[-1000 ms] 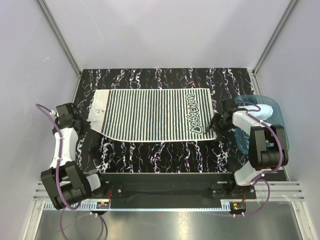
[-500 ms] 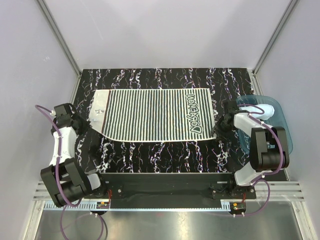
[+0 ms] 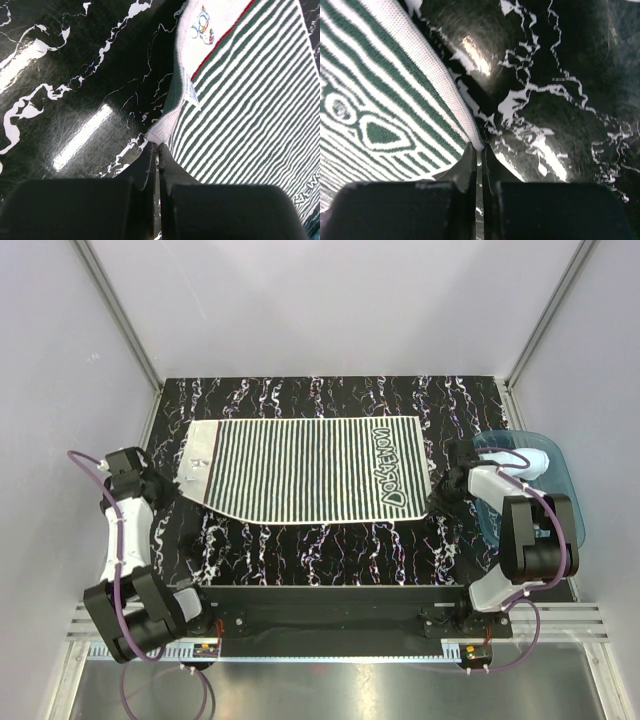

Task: Roll the towels
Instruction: Fold the towel

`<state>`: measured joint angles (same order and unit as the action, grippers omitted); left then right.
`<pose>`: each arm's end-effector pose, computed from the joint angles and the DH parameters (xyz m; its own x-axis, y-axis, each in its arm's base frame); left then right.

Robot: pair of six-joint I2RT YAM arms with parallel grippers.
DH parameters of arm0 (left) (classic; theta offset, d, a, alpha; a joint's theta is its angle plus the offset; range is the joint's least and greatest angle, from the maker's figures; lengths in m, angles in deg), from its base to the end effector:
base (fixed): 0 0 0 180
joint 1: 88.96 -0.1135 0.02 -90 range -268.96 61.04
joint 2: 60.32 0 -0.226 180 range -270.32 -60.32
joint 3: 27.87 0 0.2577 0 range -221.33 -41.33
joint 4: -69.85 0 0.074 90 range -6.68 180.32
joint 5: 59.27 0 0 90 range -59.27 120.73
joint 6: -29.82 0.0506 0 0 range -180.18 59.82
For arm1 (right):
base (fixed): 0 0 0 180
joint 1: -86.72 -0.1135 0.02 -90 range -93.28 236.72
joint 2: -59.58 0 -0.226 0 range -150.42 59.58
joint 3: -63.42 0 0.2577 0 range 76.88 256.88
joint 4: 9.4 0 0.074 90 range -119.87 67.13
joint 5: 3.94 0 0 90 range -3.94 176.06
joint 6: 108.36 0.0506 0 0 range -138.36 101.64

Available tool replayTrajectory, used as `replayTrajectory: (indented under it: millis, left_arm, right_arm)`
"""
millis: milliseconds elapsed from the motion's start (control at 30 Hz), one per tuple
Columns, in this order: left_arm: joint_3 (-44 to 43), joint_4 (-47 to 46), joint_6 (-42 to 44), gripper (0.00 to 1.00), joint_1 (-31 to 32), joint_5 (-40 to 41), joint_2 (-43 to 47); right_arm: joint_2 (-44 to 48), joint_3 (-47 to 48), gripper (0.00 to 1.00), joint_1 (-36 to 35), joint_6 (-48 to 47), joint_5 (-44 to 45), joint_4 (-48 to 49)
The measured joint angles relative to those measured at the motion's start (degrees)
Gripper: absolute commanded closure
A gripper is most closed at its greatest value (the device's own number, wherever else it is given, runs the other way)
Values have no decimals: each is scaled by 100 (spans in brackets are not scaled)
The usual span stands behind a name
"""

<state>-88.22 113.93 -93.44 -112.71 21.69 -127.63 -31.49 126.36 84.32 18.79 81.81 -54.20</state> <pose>0.2472 0.1001 0.1944 -0.4266 -0.7794 -0.4588 -0.6473 0.6174 -0.4470 0.2876 0.0158 0.0990 -0.7996 0.5693 -0.1912 0.5262 0.8176 0.2337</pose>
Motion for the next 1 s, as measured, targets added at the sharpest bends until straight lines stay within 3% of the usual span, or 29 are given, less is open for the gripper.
replayTrajectory:
  millis: [367,567,733,1000]
  left_arm:
    - [-7,614,42,100,-52,-2,1202]
    - [-245,1003,50,100,-61,-7,1366]
    - [-614,1117,72,100,-85,-39,1128]
    - [-1379,833,17,100,-15,-295,-332]
  right_arm:
    - [1648,289,100,0,-44,-81,-916]
    - [2190,595,100,0,-57,-48,-1443]
    - [1860,1215,100,4,-151,66,-1738]
    - [87,2863,100,7,-380,76,-1727]
